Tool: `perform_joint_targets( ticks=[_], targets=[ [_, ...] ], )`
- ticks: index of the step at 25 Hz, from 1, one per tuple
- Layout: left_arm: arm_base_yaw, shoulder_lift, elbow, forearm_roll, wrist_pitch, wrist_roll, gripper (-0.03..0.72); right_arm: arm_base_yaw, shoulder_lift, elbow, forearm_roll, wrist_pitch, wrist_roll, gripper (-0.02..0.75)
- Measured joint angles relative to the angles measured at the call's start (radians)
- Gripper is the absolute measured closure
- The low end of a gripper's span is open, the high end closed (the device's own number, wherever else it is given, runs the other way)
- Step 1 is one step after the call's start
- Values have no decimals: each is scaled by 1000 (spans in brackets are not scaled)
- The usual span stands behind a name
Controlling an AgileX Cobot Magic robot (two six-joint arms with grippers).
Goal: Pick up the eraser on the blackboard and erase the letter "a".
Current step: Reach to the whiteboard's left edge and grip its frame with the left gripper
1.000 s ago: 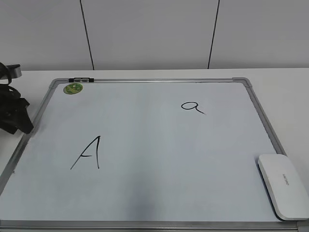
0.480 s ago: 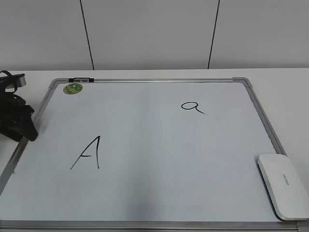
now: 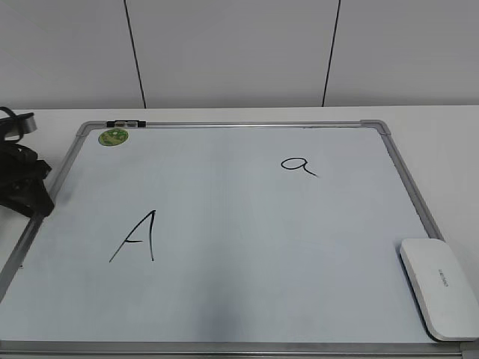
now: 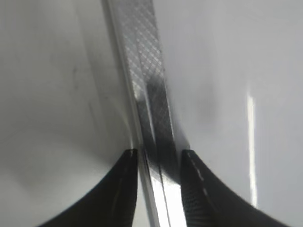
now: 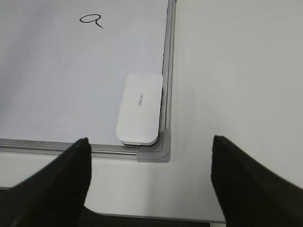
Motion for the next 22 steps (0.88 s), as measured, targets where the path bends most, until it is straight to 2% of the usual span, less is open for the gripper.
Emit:
perform_joint_targets(
  ticks=[7, 22],
  targets=[
    [8, 0, 0, -10, 0, 0, 488, 0, 0, 0, 6, 0, 0, 152],
    [13, 7, -5, -25, 6, -2, 634, 0, 0, 0, 11, 0, 0, 151]
  ],
)
